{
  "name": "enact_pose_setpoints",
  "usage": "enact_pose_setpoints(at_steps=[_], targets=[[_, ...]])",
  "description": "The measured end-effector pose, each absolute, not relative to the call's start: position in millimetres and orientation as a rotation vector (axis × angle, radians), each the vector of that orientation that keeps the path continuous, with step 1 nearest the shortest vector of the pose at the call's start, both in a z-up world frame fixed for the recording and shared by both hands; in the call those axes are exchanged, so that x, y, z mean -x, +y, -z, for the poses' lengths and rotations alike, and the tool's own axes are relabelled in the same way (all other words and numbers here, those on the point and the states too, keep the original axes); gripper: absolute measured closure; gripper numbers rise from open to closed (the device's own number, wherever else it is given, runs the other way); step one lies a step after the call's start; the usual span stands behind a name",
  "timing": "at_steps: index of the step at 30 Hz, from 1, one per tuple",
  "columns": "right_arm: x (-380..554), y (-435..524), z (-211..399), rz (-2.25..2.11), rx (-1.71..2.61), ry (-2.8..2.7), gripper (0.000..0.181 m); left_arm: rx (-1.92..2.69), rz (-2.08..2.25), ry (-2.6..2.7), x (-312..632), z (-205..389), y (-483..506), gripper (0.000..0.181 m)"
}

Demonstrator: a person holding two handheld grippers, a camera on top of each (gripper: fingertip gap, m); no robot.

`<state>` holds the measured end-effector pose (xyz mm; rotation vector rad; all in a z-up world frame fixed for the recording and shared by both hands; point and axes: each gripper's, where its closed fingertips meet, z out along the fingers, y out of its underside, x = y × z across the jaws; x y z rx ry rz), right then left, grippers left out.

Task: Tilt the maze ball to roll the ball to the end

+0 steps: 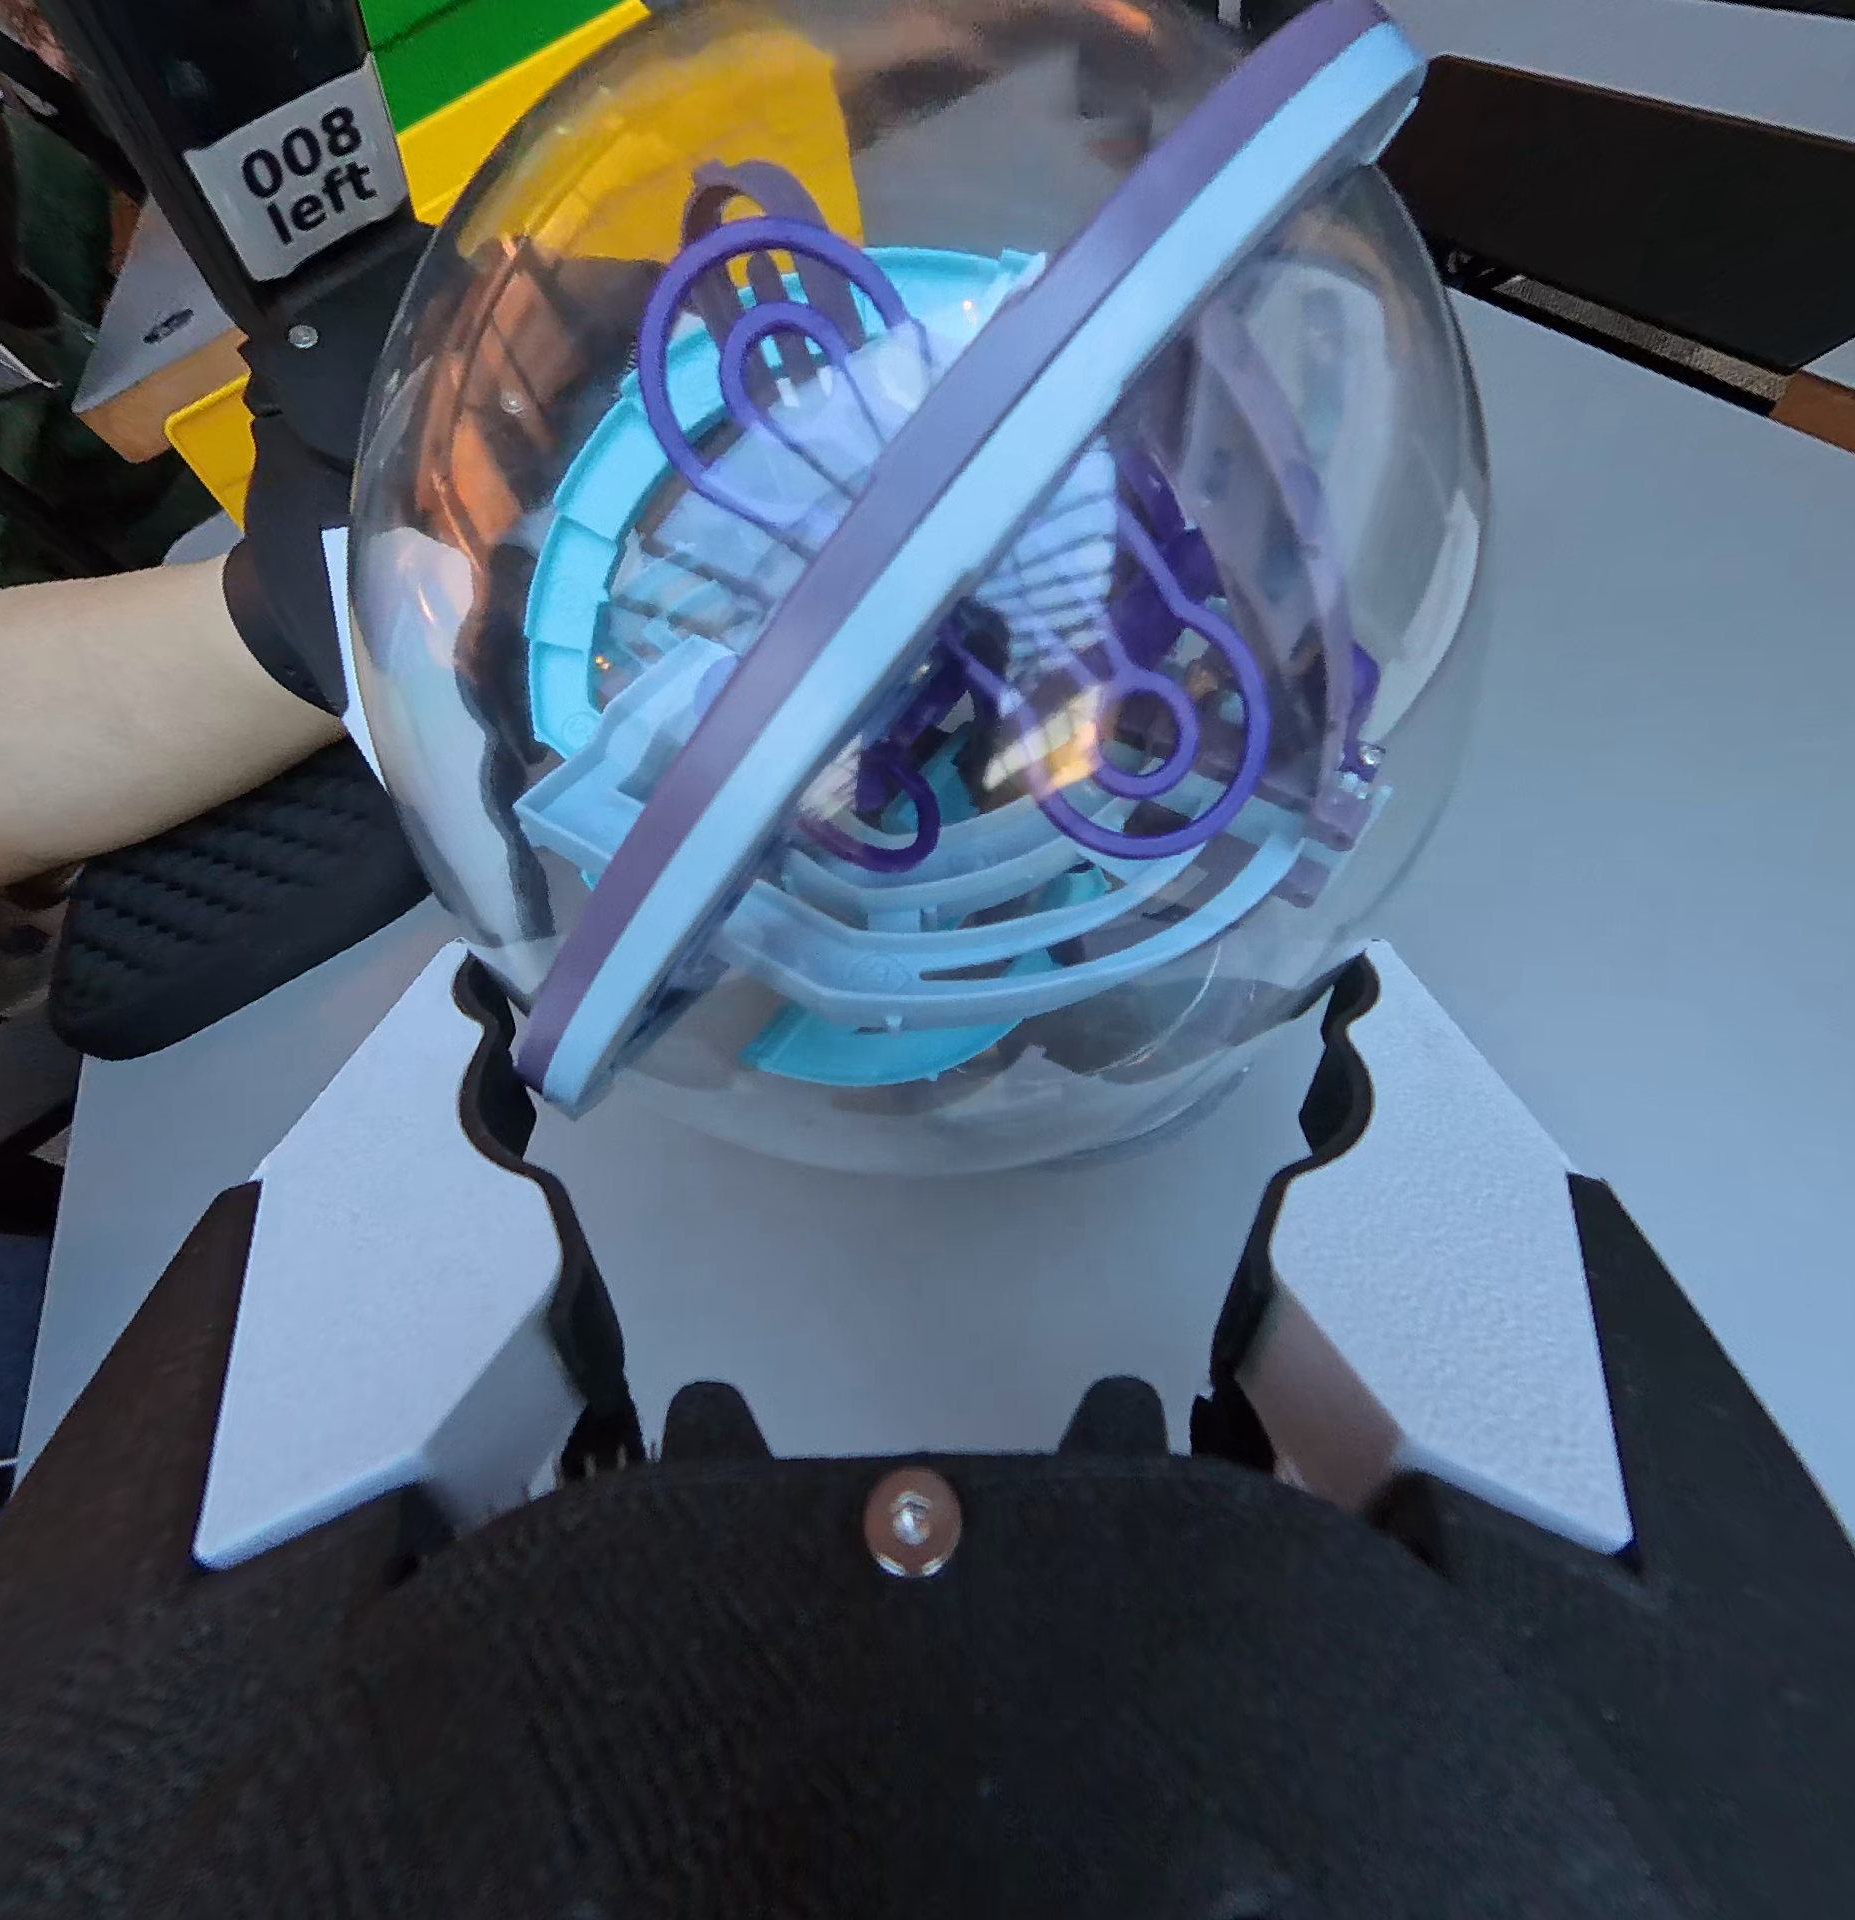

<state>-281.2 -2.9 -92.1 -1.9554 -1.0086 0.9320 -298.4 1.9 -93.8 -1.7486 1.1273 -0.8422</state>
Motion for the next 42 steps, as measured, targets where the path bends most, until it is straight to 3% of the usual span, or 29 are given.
enact_pose_setpoints(at_steps=[42], targets=[[263.6, 5.6, 79.4, -0.798, 1.635, -0.887, 0.031, 1.643, 0.845, 1.061, 296.7, 93.9, 2.0, 0.040]])
